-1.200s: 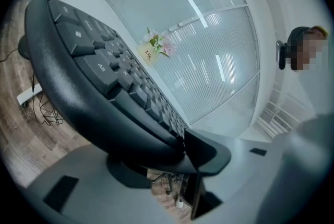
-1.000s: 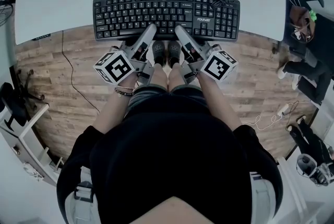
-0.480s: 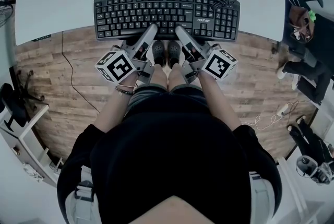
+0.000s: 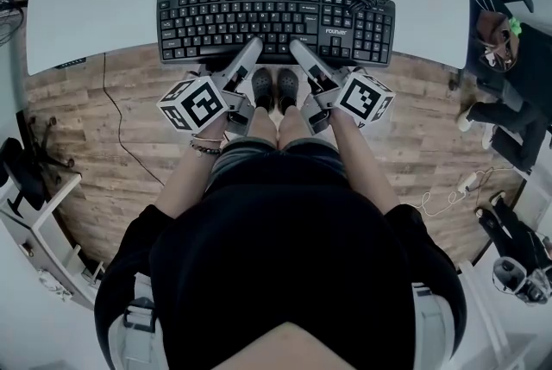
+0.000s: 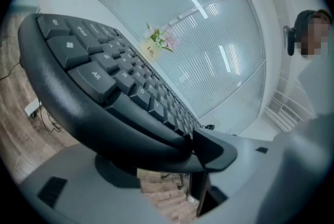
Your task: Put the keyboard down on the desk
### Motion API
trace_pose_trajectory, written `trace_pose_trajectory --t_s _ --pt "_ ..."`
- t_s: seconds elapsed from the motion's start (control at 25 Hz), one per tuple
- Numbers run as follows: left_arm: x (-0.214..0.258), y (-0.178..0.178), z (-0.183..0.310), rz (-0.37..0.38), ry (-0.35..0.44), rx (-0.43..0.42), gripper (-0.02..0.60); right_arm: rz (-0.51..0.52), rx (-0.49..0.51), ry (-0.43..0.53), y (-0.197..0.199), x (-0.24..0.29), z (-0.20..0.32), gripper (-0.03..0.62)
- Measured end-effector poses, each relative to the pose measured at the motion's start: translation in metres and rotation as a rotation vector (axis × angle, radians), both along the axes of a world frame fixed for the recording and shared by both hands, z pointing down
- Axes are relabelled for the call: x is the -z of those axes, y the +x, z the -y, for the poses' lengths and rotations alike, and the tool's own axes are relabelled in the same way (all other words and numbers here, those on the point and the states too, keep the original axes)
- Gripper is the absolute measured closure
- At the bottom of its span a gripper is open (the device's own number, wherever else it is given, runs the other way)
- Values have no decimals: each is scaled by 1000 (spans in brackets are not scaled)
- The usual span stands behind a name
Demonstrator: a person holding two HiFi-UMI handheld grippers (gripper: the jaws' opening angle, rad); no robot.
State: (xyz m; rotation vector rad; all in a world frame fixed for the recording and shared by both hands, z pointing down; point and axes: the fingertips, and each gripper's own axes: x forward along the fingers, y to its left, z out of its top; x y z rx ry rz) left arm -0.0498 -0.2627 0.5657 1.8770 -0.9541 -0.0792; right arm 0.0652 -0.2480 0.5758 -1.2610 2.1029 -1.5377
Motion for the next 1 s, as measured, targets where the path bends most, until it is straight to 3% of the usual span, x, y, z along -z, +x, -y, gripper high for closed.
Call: trace_pose_trajectory --t_s 0.28,1.0 --pt "-3 -2 4 7 -3 -11 229 13 28 0 -5 3 3 238" --pt "-2 -5 9 12 7 4 215 11 43 -6 -6 7 8 224"
